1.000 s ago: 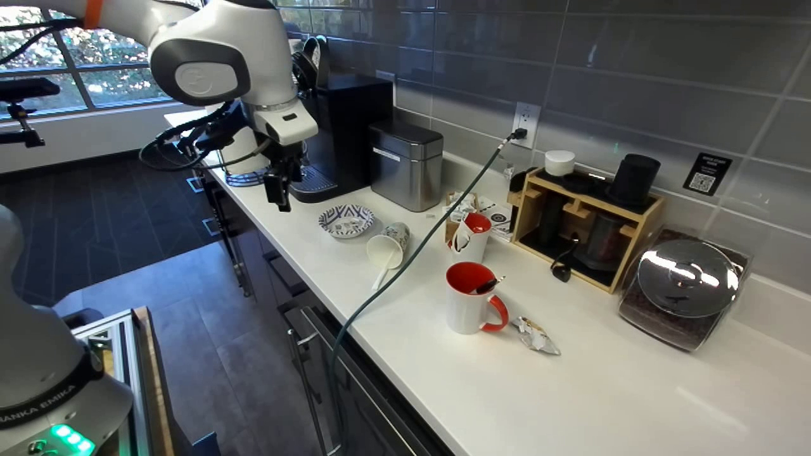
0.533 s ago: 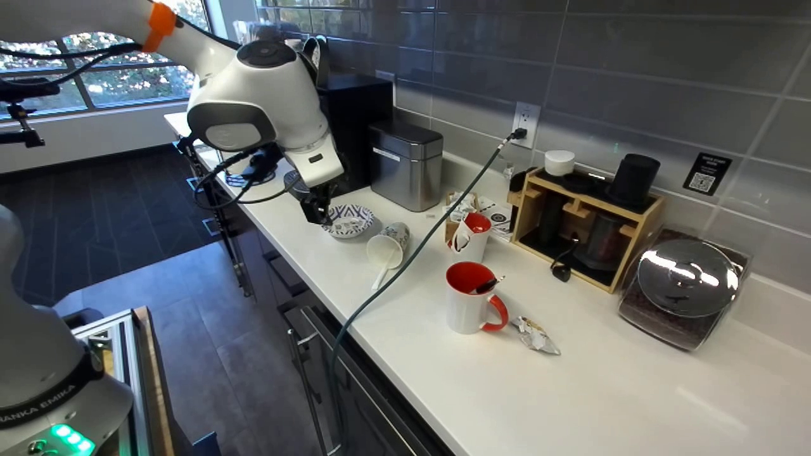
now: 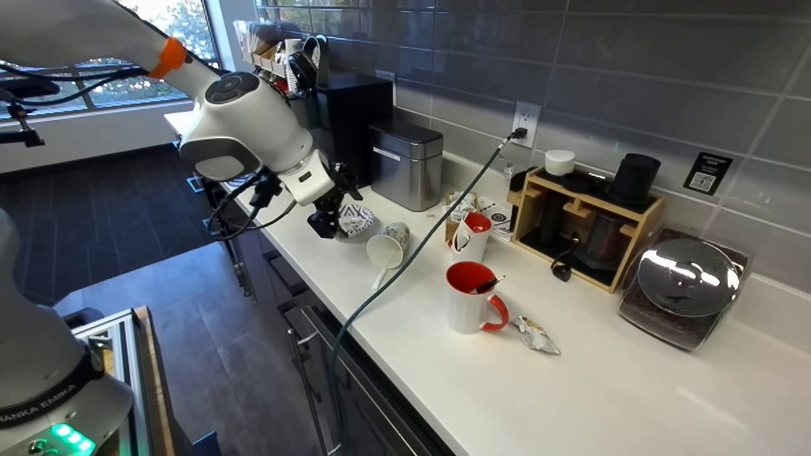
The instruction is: Put the cup upright
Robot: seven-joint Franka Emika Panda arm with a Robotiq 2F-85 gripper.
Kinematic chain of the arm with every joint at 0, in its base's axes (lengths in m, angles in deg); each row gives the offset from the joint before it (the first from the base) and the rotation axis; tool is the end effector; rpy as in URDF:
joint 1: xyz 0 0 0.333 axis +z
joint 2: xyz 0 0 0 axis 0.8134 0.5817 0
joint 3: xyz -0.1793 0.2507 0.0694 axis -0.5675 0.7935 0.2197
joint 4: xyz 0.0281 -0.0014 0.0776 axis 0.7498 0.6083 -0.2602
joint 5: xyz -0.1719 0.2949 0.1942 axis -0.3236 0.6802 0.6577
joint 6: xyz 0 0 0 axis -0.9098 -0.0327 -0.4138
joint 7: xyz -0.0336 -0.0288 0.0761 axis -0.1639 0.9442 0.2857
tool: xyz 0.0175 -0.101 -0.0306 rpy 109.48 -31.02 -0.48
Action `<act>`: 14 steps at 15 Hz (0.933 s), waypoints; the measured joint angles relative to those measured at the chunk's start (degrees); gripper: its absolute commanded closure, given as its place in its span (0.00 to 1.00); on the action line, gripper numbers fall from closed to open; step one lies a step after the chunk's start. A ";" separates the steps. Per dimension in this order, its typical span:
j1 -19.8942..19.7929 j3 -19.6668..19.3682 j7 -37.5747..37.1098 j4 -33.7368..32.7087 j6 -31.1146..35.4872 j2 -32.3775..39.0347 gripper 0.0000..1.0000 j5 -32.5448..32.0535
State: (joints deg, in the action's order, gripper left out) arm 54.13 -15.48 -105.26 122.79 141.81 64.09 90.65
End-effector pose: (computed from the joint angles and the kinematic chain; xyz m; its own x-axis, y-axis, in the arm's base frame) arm 0.4402 -0.0432 0.3653 0.4806 -0.8539 0.1999 -0.6954 -0.5099 -0.5064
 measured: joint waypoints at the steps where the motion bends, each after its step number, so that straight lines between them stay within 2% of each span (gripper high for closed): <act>1: 0.00 0.00 0.15 0.30 0.00 0.06 0.00 -0.01; 6: 0.92 -0.42 0.98 0.14 0.01 0.12 0.00 1.86; 9: 4.74 -1.57 4.11 -0.81 2.44 1.45 0.00 9.54; 12: 8.84 -2.53 8.40 -2.55 7.93 4.03 0.00 18.04; 14: 10.78 -3.27 11.47 -4.28 9.91 5.73 0.00 21.68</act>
State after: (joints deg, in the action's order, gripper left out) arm 64.90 -18.74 -93.79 118.51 151.72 69.82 112.33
